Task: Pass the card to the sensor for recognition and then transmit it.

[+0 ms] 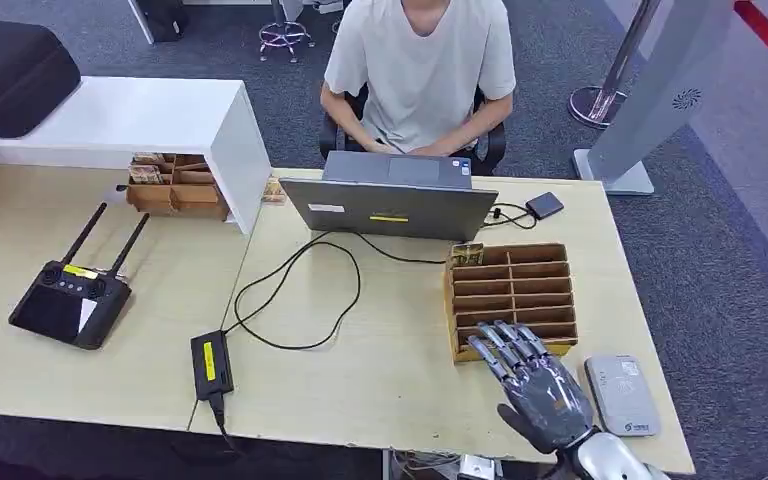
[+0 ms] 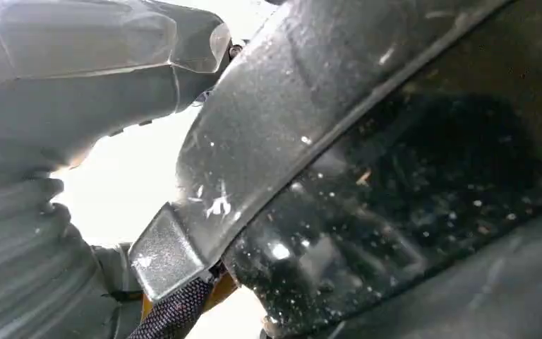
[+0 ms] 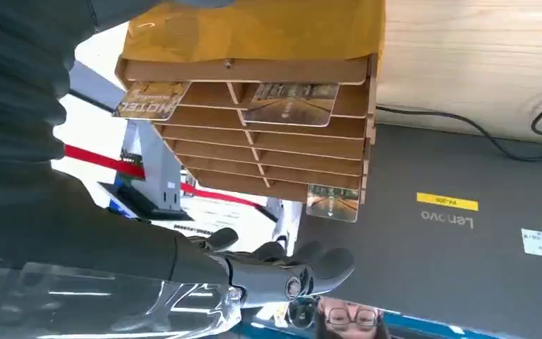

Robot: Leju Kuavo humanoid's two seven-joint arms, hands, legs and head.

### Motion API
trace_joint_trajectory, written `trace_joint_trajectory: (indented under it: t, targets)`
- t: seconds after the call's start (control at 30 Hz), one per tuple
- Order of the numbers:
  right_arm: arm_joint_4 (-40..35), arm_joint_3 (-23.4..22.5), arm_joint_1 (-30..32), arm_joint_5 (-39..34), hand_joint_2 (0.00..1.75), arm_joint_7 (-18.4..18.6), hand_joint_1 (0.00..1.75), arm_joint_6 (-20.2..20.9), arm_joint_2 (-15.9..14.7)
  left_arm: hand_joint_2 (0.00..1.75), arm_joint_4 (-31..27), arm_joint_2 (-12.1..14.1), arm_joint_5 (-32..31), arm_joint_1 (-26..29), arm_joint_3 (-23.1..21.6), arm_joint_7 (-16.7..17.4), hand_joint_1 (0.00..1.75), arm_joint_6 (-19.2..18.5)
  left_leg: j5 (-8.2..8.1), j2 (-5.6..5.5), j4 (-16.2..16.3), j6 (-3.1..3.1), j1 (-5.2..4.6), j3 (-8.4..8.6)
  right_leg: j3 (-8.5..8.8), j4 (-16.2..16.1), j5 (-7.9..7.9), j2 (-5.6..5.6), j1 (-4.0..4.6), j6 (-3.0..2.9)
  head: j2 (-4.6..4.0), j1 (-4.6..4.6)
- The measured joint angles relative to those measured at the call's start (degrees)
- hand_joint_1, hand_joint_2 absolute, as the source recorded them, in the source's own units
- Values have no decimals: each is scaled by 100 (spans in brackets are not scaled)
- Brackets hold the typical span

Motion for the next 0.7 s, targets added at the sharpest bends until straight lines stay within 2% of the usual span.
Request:
trace_joint_trajectory:
  t: [0.3, 0.7]
  targets:
    - [267, 0, -57, 22, 175, -4, 0, -140, 153, 175, 0, 0, -35, -19, -61, 30, 0, -28, 0, 1, 0, 0, 0, 0, 0, 0, 0, 1, 0, 0, 0, 0]
    - [780, 74, -358, 103, 175, -70, 0, -330, 665, 175, 0, 0, -88, -37, -90, 61, 0, -72, 3, 0, 0, -3, 3, 0, 0, 2, 0, 0, 1, 0, 0, 0]
